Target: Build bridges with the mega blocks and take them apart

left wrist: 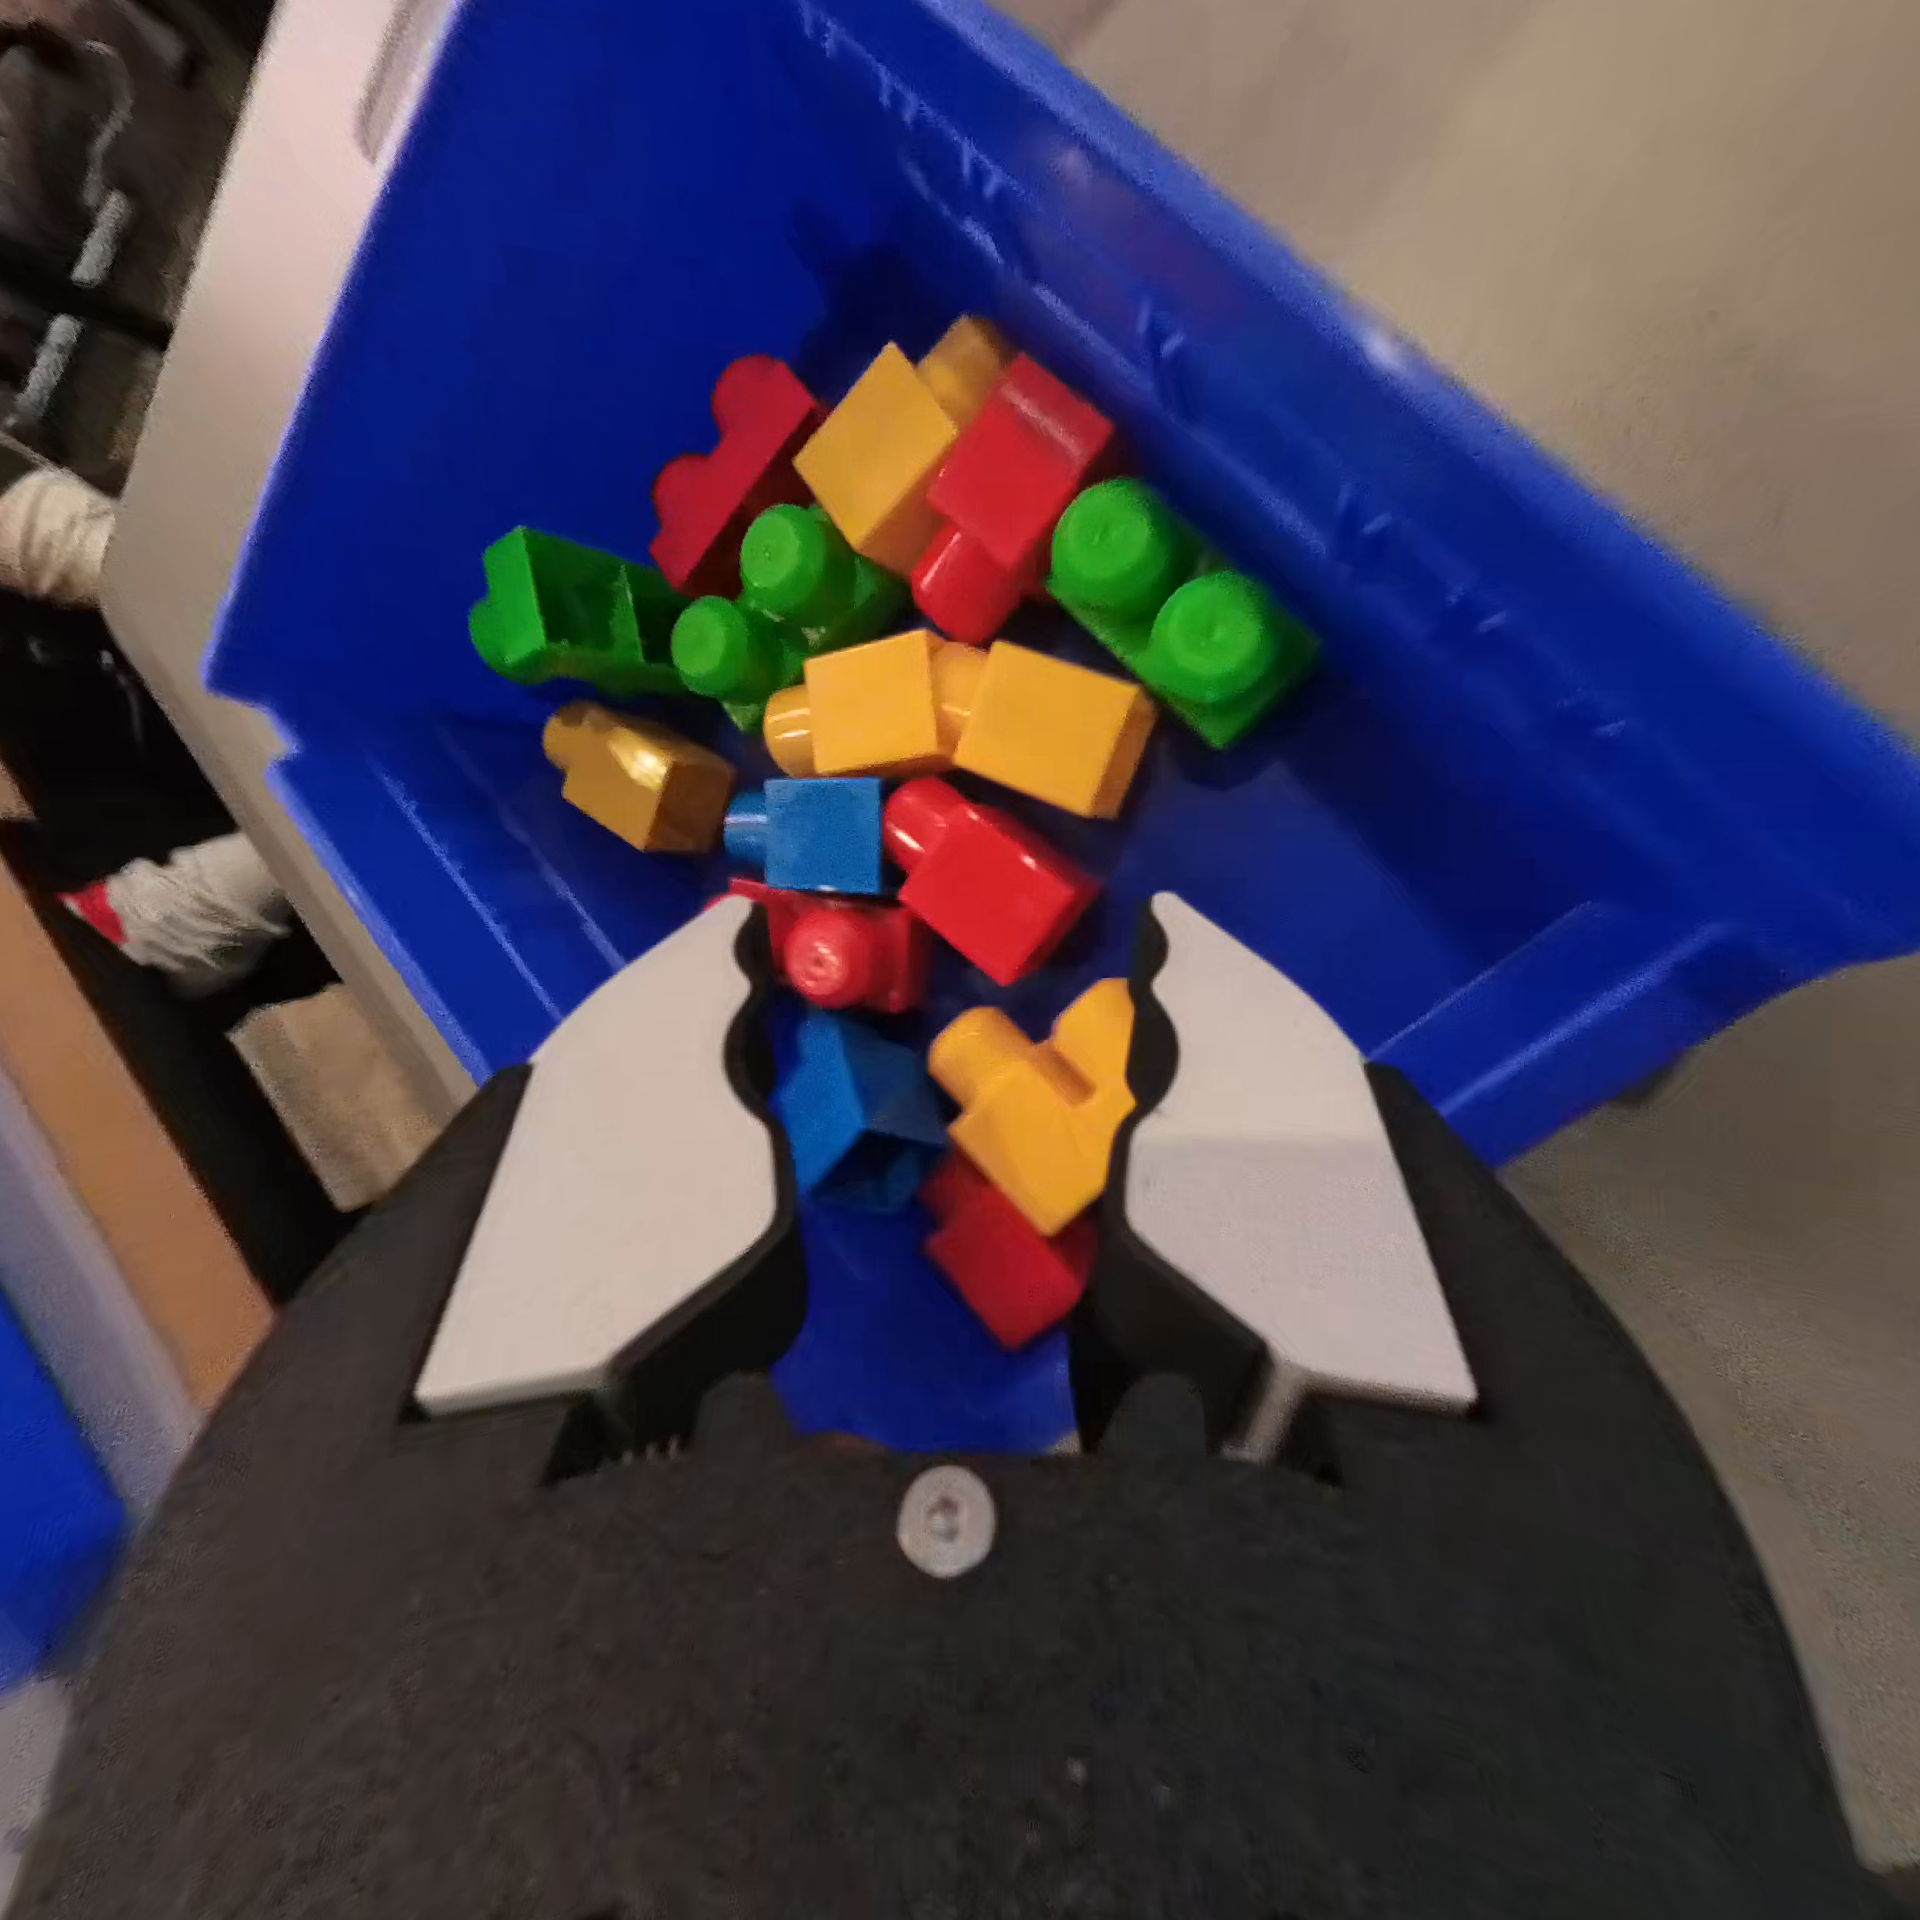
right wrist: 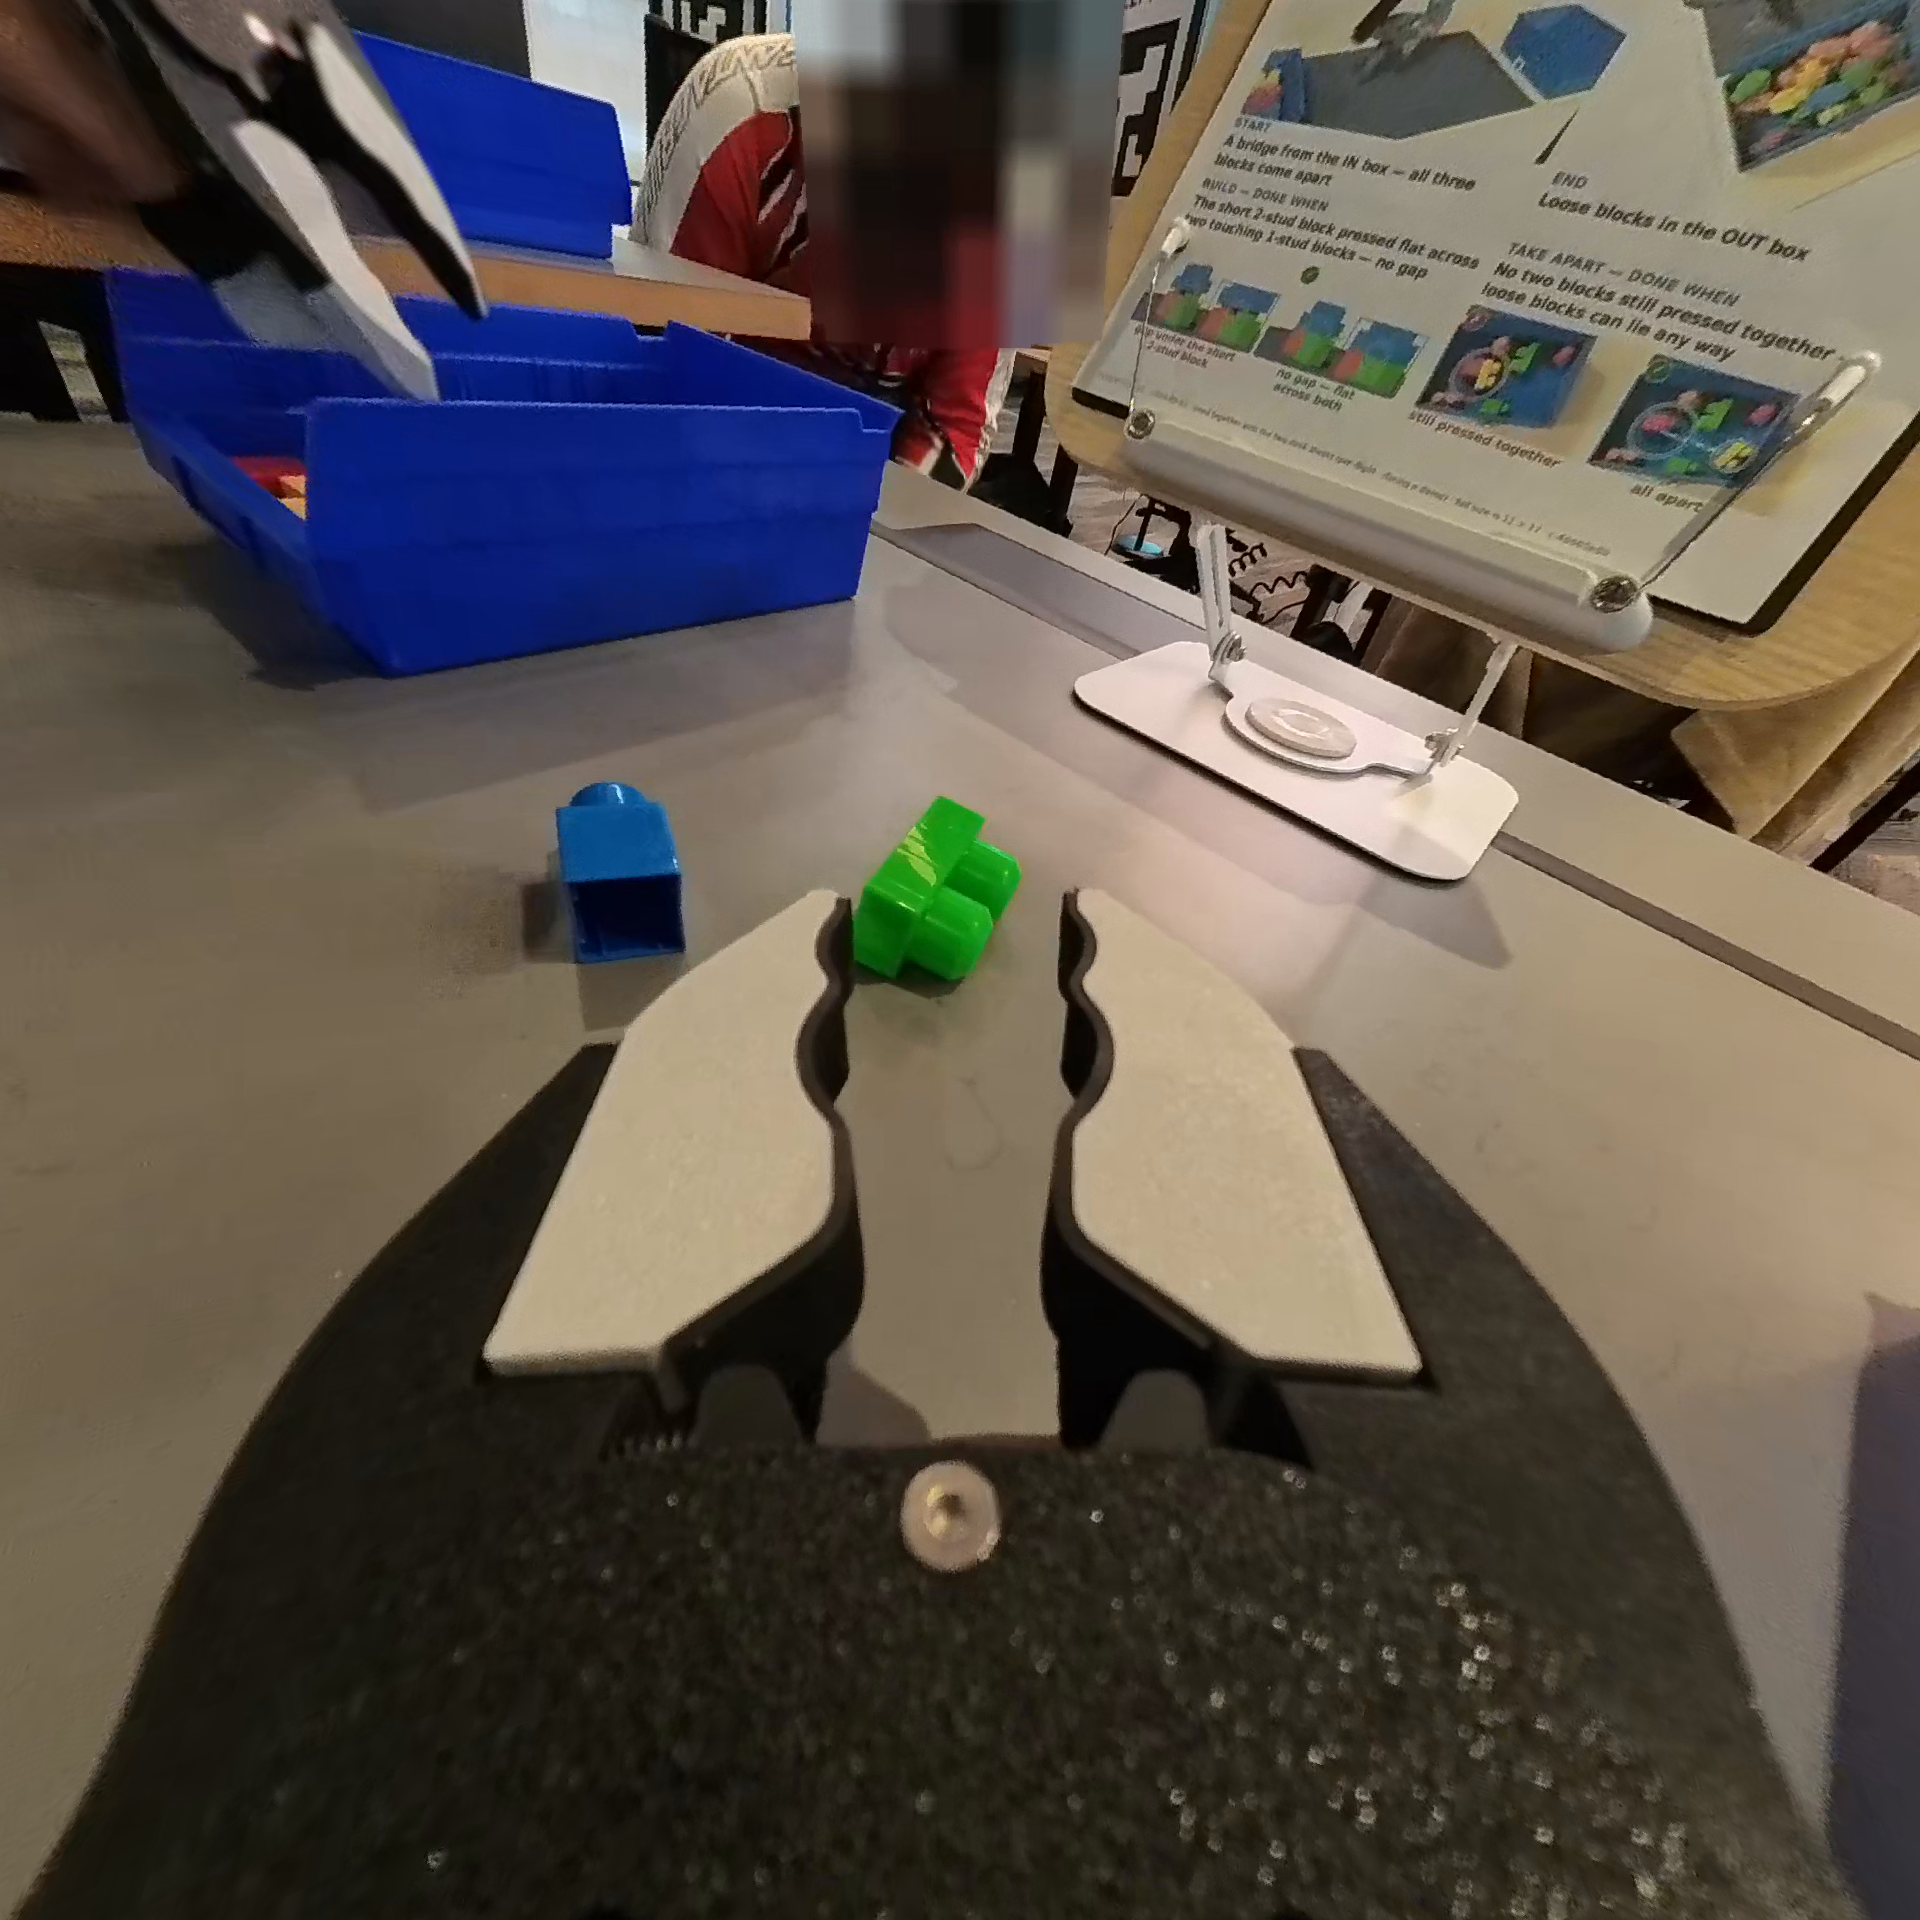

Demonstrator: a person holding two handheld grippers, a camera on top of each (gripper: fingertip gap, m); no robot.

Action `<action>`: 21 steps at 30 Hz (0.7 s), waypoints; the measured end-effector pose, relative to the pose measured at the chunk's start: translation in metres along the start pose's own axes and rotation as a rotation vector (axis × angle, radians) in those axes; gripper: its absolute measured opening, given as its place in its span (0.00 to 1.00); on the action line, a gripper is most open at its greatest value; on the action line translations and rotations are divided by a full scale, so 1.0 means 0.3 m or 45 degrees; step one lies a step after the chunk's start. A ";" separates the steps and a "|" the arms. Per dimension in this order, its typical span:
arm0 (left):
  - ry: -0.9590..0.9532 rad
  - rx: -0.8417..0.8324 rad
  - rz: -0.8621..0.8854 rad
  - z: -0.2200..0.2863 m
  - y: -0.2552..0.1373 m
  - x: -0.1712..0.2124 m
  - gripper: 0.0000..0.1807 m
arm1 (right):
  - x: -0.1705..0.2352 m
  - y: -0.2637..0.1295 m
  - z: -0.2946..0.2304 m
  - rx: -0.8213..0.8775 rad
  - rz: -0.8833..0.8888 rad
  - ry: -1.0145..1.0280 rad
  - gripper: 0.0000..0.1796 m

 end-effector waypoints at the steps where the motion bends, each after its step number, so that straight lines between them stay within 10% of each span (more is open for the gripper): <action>1: 0.077 0.005 -0.057 -0.024 0.028 -0.005 0.37 | 0.001 -0.001 0.000 0.001 -0.003 -0.003 0.21; 21: 0.115 0.414 -0.549 -0.144 0.362 0.047 0.32 | 0.010 -0.003 0.005 -0.001 -0.022 0.003 0.21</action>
Point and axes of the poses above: each gripper's, where its closed fingertips meet, y out along the fingers, x out of its underside, z = x × y across the jaws, the point moved 7 cm from there along -y, back along the fingers, and after that the axes turned 8 degrees about -x, right-handed, at the moved point
